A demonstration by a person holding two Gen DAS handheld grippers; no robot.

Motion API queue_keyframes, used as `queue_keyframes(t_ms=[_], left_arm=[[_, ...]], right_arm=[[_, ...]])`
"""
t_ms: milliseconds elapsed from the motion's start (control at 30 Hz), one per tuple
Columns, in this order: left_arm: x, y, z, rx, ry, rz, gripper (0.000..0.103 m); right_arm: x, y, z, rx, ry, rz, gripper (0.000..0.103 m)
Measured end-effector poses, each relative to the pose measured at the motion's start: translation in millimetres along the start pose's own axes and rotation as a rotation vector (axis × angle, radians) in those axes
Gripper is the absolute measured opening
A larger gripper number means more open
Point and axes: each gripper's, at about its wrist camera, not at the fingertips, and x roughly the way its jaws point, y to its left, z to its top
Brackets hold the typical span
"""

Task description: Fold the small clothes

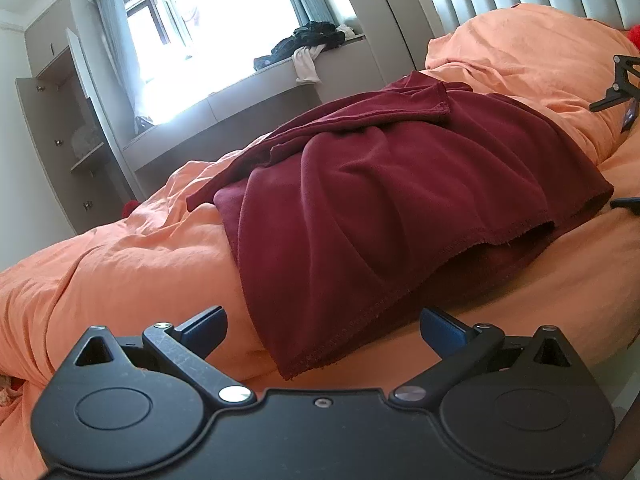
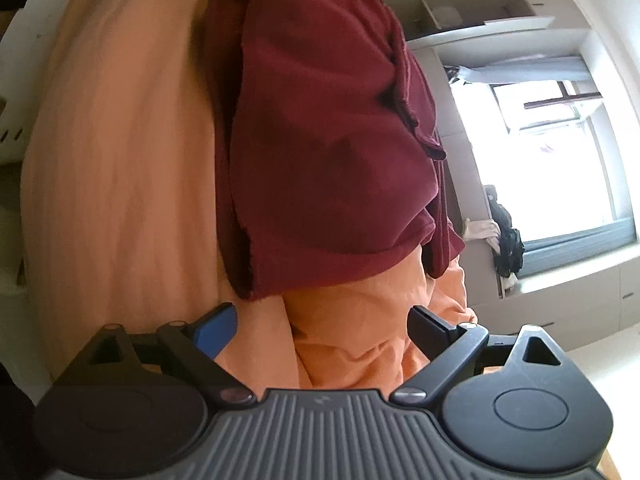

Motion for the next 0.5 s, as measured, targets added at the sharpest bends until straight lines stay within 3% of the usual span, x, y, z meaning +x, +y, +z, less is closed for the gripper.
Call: queue_keyframes(t_ms=[200, 300, 333, 367, 400, 433, 467, 500], left_arm=[[3.1, 2.1, 1.5, -0.044, 0.018, -0.012, 0.103], [2.9, 3.2, 0.6, -0.044, 0.019, -0.011, 0.103], [2.8, 2.8, 0.1, -0.040, 0.018, -0.010, 0.102], [2.7, 2.1, -0.2, -0.034, 0.017, -0.010, 0.102], [2.5, 1.1, -0.5, -0.025, 0.014, -0.009, 0.102], [2.3, 0.0, -0.5, -0.016, 0.010, -0.009, 0.102], [1.7, -1.4, -0.6, -0.004, 0.004, -0.009, 0.103], [0.8, -3.3, -0.8, 0.011, -0.004, -0.009, 0.103]], right_arm=[[17.3, 2.1, 3.0, -0.110, -0.055, 0.002, 0.097], [18.3, 5.8, 4.6, -0.207, -0.110, -0.004, 0.092], [19.0, 6.3, 4.4, -0.227, -0.127, -0.001, 0.084], [19.3, 6.1, 4.0, -0.239, -0.150, -0.003, 0.065], [20.0, 5.7, 3.4, -0.244, -0.172, -0.015, 0.054], [20.9, 5.3, 2.9, -0.246, -0.184, -0.024, 0.029], [21.9, 3.5, 2.6, -0.243, -0.197, -0.030, 0.019], [22.9, -0.6, 2.1, -0.226, -0.211, -0.031, 0.017]])
